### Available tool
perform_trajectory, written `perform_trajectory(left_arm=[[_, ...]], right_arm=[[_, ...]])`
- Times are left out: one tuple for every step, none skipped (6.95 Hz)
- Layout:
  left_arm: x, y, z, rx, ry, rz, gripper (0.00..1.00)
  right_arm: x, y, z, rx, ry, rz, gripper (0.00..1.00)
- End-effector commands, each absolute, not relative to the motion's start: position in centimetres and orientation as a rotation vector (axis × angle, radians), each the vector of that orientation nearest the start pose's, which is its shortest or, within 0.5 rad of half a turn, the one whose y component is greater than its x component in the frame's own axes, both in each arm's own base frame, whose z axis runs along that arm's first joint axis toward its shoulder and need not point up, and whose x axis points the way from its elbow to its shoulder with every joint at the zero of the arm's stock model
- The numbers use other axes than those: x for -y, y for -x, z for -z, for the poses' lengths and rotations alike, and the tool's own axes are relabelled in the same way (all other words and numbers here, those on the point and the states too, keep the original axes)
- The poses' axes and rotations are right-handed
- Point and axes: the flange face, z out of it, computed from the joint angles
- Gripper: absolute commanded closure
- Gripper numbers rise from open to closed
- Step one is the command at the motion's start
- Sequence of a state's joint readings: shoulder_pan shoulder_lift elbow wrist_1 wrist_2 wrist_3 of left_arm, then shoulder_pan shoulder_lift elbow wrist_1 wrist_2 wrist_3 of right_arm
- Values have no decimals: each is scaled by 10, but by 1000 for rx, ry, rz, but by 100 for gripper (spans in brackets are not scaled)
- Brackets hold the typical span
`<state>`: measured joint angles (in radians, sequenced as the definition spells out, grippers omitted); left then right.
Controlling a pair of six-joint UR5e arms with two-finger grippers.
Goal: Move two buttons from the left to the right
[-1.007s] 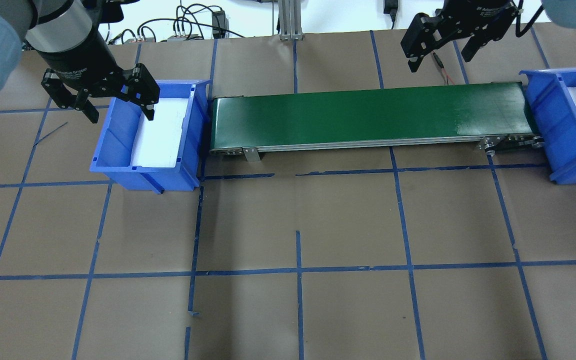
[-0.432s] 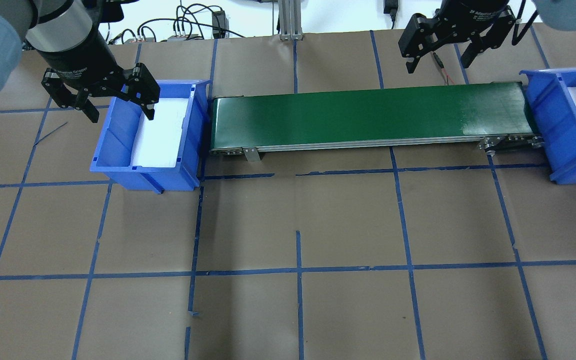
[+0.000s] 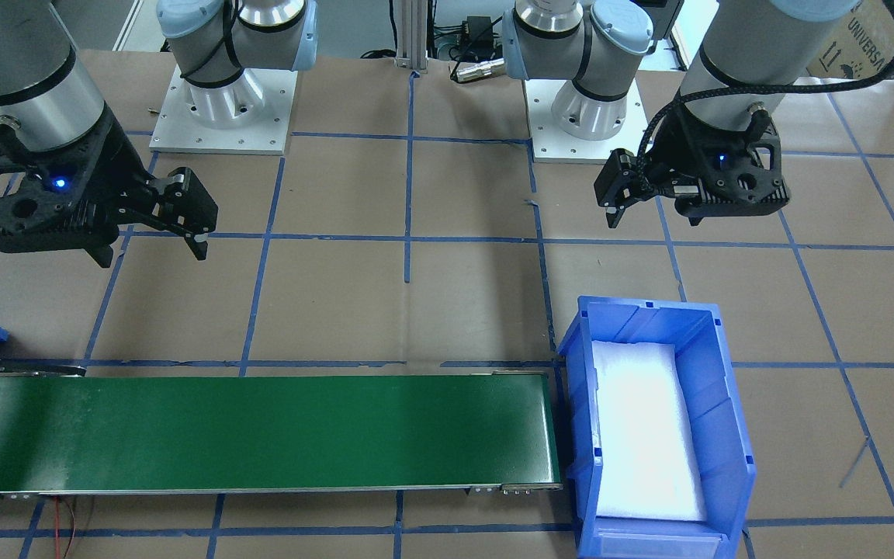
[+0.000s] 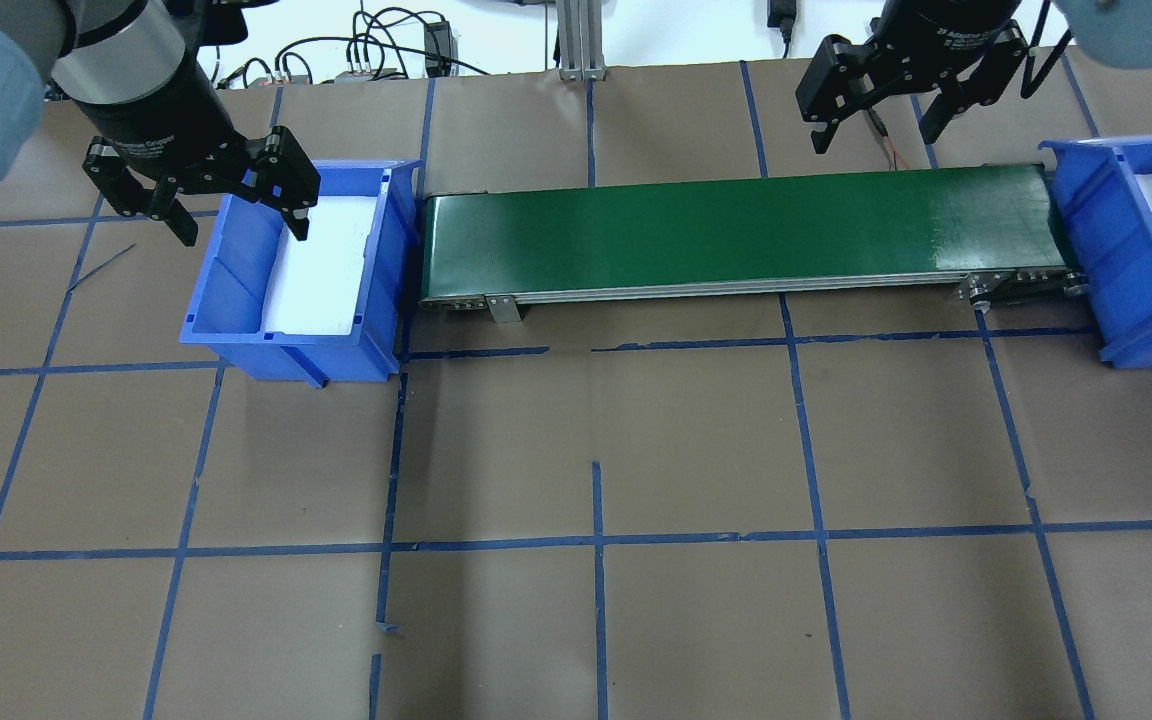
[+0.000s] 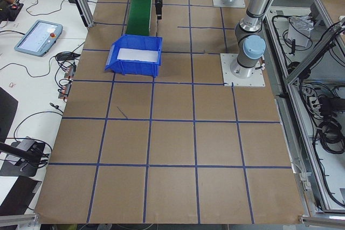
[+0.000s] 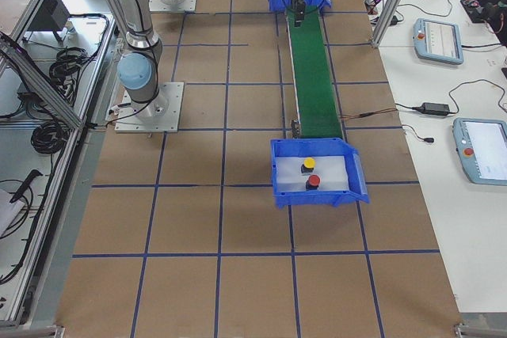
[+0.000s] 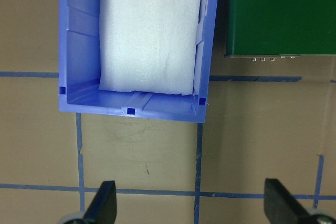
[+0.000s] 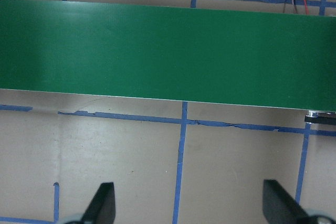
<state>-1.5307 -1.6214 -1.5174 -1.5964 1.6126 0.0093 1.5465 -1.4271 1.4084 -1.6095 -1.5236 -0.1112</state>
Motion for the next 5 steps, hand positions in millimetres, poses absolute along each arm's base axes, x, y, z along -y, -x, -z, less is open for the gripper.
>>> perform_trajectory(left_arm=[[516, 108, -487, -3099, 49, -35, 0], [516, 109, -486, -3099, 47, -33, 0], [516, 109, -486, -3100, 47, -32, 0], [516, 109, -486, -3100, 47, -32, 0], [516, 109, -486, -3100, 47, -32, 0]], right_arm=[[561, -125, -485, -3089, 155, 60, 0], [561, -124, -485, -3094, 156, 60, 0], [561, -124, -484, -3095, 153, 57, 0], [562, -120, -485, -3098, 144, 57, 0], [563, -113, -487, -3102, 128, 64, 0]])
